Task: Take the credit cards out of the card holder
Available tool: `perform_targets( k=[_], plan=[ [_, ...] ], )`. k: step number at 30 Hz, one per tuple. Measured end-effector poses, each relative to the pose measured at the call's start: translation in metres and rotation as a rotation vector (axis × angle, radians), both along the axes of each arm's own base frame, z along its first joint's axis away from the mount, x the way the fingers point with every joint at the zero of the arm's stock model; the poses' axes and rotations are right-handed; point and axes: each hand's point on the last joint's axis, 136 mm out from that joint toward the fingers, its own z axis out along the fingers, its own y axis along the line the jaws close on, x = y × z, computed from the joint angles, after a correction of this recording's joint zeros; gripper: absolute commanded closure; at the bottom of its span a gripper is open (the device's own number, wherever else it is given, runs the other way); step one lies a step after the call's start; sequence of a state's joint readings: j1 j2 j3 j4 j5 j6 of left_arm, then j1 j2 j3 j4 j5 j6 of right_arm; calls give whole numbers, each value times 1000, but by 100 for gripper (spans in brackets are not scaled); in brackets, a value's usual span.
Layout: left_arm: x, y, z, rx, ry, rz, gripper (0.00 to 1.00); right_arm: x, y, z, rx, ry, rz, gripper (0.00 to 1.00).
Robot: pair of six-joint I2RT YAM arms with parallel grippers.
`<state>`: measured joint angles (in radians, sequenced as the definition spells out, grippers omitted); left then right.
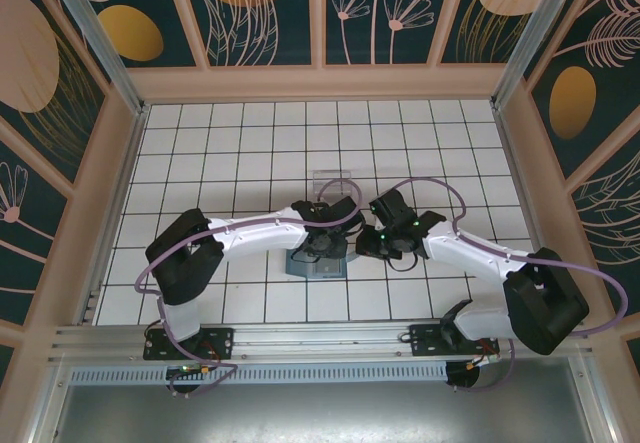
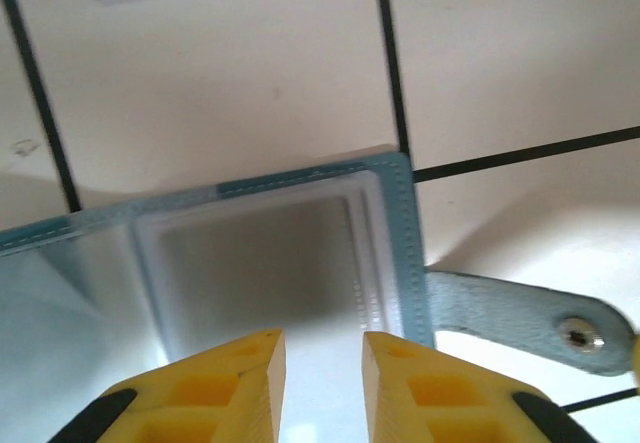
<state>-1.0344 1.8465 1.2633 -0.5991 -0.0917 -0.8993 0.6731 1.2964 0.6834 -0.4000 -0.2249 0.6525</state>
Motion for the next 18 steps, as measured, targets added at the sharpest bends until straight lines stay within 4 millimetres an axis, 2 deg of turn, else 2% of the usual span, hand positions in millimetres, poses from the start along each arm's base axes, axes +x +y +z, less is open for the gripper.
perform_targets(
  k=[4, 10, 18],
  plan=[
    [1, -3, -1, -9, 3, 6, 64, 1, -1, 0, -4, -4, -3, 77],
    [1, 0, -14, 31, 17, 17, 60, 2, -1, 2, -2, -14, -5, 77],
    [2, 5, -25, 66, 20, 28, 58, 2, -1, 3, -2, -17, -6, 77]
  ],
)
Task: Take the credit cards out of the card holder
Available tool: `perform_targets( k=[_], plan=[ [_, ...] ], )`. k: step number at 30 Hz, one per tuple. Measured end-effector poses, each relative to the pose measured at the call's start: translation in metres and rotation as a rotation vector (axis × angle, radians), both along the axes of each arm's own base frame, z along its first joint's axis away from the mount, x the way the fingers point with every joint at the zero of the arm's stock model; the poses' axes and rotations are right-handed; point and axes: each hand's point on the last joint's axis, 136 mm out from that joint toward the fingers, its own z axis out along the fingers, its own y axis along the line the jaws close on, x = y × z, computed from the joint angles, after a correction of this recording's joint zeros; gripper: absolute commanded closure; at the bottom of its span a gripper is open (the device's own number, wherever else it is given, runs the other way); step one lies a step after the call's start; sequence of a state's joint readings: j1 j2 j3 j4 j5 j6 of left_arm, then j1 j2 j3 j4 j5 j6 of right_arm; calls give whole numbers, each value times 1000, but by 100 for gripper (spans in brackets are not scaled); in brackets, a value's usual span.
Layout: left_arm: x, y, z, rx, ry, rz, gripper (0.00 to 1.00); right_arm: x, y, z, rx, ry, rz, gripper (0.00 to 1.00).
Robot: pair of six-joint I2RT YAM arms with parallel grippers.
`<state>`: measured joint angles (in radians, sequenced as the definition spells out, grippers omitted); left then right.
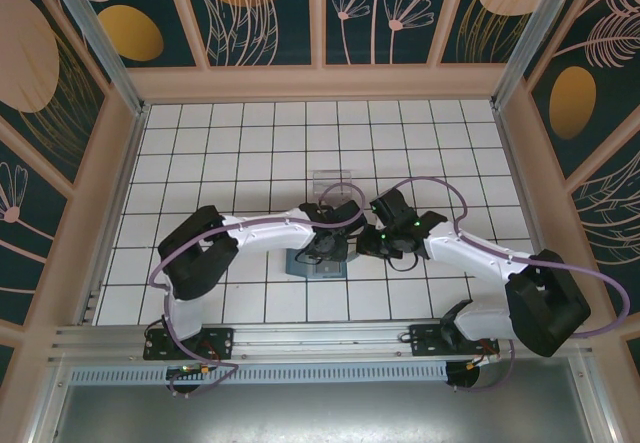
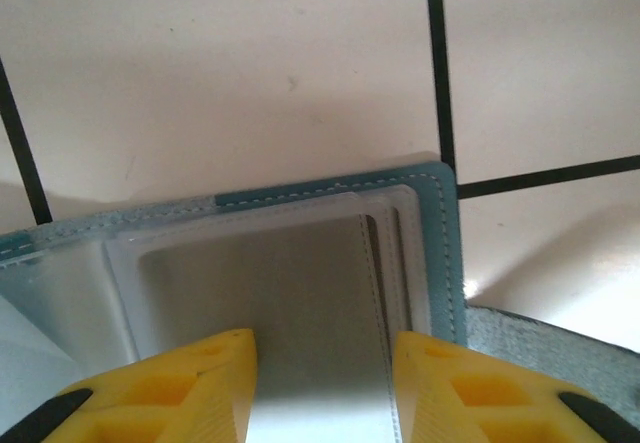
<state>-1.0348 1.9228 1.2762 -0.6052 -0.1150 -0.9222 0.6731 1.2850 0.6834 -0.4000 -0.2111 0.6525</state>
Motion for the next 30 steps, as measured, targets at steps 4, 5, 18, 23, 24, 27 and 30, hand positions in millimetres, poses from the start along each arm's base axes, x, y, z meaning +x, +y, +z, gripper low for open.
perform_targets(
  k=[4, 5, 18, 23, 24, 27, 30],
  plan=[
    [2, 1, -1, 18, -11, 3, 58, 0, 0, 0, 0, 0, -1, 78],
    [2, 2, -1, 23, -13, 2, 58, 0, 0, 0, 0, 0, -2, 78],
    [2, 2, -1, 30, -18, 2, 77, 1, -1, 1, 2, -3, -6, 78],
    [1, 2, 1, -2, -29, 1, 81, 0, -2, 4, 5, -7, -7, 78],
    [0, 2, 2, -15, -32, 3, 81, 0, -3, 4, 3, -7, -7, 78],
    [-1, -1, 9, -64, -44, 4, 82, -1, -4, 6, 1, -8, -9, 78],
    [-1, -4, 18, -121, -60, 7, 83, -1, -5, 8, 0, -10, -10, 78]
  ],
)
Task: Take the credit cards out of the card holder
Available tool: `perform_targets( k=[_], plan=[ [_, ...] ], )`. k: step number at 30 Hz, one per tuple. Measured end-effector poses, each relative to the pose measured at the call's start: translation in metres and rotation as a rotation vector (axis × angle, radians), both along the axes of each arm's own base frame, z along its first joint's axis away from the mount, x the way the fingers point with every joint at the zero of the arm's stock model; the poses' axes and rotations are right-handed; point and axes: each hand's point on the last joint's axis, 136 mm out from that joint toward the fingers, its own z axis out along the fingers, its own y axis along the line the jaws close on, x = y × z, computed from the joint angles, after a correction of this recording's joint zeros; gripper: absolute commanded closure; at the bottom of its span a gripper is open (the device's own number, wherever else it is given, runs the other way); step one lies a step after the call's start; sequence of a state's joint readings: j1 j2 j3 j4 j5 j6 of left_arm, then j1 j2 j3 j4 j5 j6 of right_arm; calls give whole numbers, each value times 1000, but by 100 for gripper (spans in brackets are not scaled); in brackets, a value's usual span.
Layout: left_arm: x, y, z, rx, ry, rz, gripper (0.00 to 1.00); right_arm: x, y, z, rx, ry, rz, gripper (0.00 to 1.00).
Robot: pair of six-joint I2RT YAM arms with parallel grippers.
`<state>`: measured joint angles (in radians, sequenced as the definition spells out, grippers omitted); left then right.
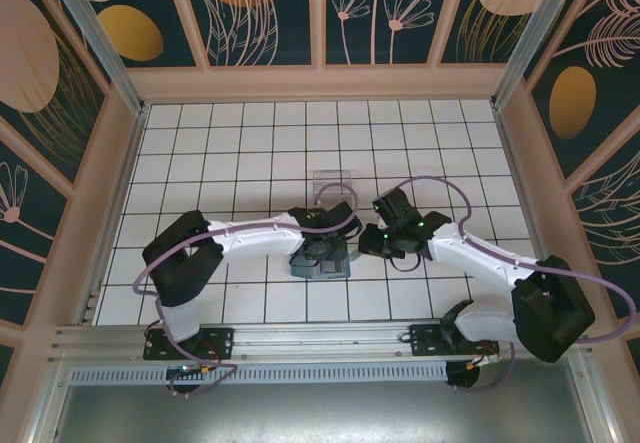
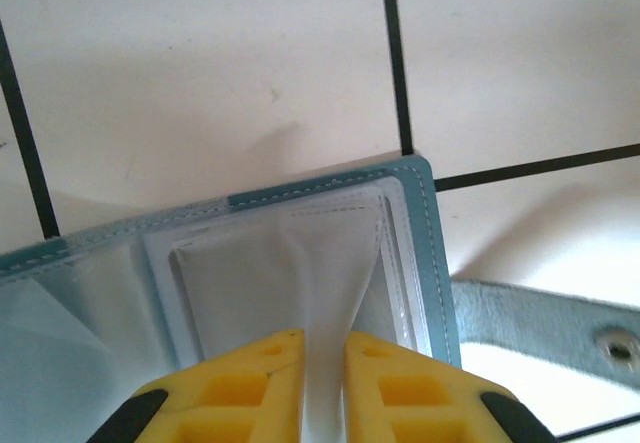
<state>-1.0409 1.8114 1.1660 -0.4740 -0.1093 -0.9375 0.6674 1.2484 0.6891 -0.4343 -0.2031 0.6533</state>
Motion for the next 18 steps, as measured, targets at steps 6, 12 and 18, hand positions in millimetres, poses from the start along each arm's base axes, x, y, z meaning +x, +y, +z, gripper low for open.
perform_targets(
  k=[6, 12, 18],
  plan=[
    [-1, -1, 14, -86, -30, 14, 83, 5, 3, 10, 11, -9, -7, 78],
    [-6, 10, 19, -129, -36, 36, 80, 10, 15, 28, 30, -40, 7, 78],
    [-13, 20, 14, -142, -30, 56, 74, 8, 35, 34, 45, -31, 44, 78]
  ],
)
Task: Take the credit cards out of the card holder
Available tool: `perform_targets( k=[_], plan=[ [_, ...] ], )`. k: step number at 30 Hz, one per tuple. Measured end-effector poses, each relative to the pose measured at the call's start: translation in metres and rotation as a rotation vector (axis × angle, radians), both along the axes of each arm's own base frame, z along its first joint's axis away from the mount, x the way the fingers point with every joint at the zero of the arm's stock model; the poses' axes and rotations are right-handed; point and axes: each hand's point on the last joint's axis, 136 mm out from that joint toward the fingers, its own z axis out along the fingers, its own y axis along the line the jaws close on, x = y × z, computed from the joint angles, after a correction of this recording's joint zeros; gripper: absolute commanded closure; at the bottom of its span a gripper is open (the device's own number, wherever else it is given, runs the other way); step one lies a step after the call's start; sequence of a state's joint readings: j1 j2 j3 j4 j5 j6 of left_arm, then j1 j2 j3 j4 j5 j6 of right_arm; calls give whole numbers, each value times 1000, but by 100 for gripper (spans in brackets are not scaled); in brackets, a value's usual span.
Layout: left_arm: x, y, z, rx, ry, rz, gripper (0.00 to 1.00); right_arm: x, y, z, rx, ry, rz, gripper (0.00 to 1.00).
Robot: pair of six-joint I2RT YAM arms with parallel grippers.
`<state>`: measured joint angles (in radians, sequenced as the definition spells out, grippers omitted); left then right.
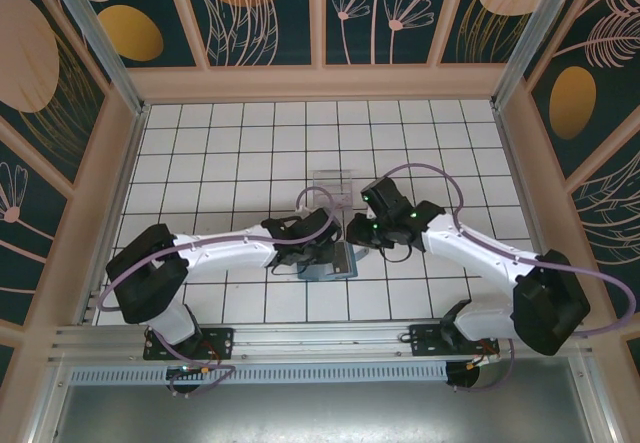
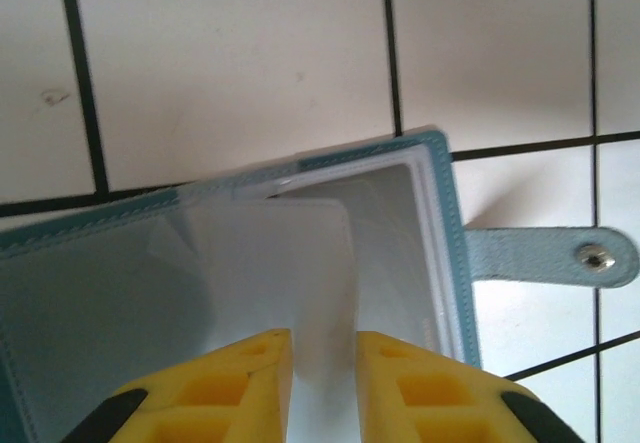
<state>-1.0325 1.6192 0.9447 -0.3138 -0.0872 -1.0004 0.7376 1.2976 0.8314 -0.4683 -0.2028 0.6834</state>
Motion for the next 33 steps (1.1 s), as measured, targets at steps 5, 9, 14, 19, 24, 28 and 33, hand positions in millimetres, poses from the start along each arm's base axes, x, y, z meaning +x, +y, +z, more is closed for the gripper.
perform_targets(
  k=[5, 9, 14, 19, 24, 28, 33],
  plan=[
    [-6, 10, -5, 9, 8, 6, 72, -7, 12, -13, -15, 43, 36, 78],
    [-7, 16, 0, 5, -5, 16, 71, -13, 18, -25, -29, 81, 54, 78],
    [-7, 28, 6, 18, -26, 39, 71, -17, 24, -34, -44, 110, 62, 78],
    [-10, 45, 3, 74, -27, 61, 72, -15, 31, -33, -42, 108, 72, 78],
    [-15, 63, -2, 152, -18, 73, 73, -11, 35, -33, -68, 97, 70, 78],
    [-15, 73, 0, 193, -16, 82, 72, -9, 30, -39, -108, 95, 57, 78],
    [-5, 59, 22, 156, -42, 85, 72, -8, 25, -42, -136, 93, 48, 78]
  ],
)
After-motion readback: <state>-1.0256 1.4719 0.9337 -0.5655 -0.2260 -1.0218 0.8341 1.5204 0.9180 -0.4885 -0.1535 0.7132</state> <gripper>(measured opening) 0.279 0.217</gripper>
